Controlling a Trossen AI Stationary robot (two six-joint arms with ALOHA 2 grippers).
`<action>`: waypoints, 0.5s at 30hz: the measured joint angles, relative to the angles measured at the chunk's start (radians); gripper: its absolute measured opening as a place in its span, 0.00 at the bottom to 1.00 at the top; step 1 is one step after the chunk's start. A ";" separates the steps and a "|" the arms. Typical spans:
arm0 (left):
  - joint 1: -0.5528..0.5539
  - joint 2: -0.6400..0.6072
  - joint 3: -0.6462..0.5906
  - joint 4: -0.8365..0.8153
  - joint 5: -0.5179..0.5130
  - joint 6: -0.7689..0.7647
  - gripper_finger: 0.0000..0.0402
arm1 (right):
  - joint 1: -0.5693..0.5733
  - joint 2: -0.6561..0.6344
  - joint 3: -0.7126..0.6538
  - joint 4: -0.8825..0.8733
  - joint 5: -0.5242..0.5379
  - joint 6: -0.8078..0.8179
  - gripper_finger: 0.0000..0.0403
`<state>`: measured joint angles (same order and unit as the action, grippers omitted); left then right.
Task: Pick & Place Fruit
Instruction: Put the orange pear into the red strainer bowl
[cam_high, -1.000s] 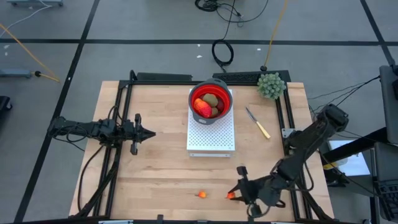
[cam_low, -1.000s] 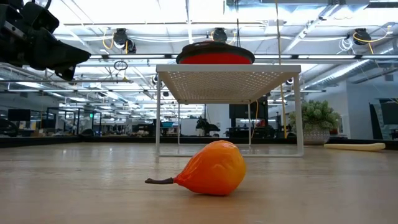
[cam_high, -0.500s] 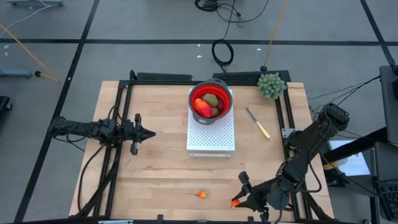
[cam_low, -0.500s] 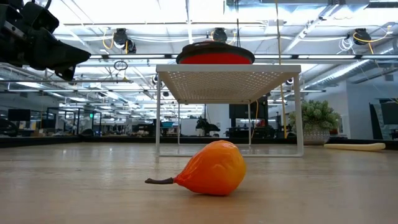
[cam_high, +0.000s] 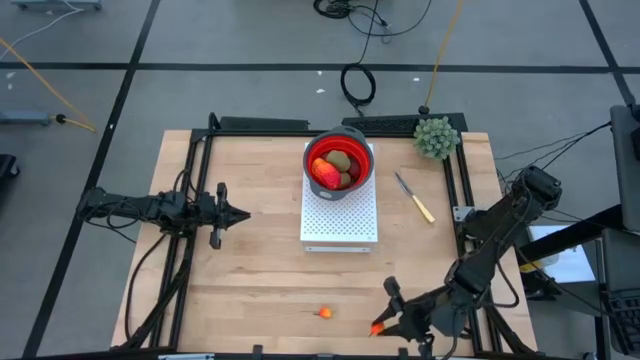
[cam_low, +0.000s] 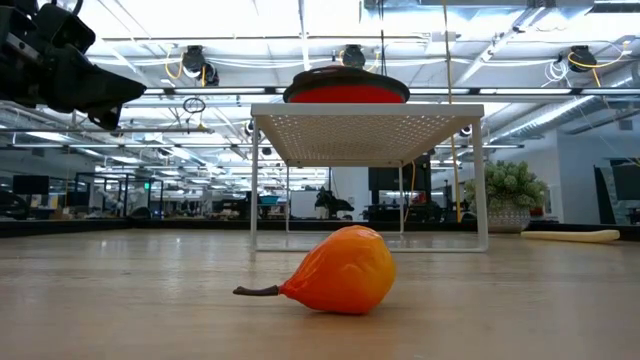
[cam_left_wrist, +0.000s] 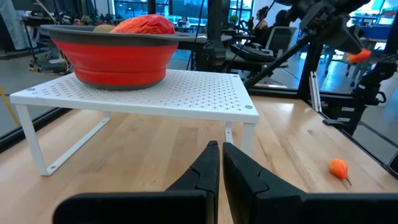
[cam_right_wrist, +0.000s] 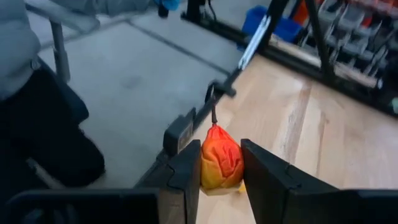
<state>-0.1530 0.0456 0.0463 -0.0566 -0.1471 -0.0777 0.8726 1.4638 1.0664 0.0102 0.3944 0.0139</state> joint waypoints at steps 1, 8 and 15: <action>0.000 0.000 0.000 0.000 0.000 -0.001 0.05 | 0.000 -0.001 -0.018 0.044 0.001 -0.016 0.24; 0.000 0.000 0.000 0.000 0.000 -0.010 0.05 | -0.007 -0.049 -0.273 0.484 0.001 -0.077 0.24; 0.000 0.000 0.000 0.000 0.000 -0.010 0.05 | -0.008 -0.136 -0.590 1.095 -0.003 -0.132 0.24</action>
<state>-0.1528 0.0456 0.0463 -0.0566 -0.1474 -0.0879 0.8650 1.3282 0.4762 1.1053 0.3917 -0.1177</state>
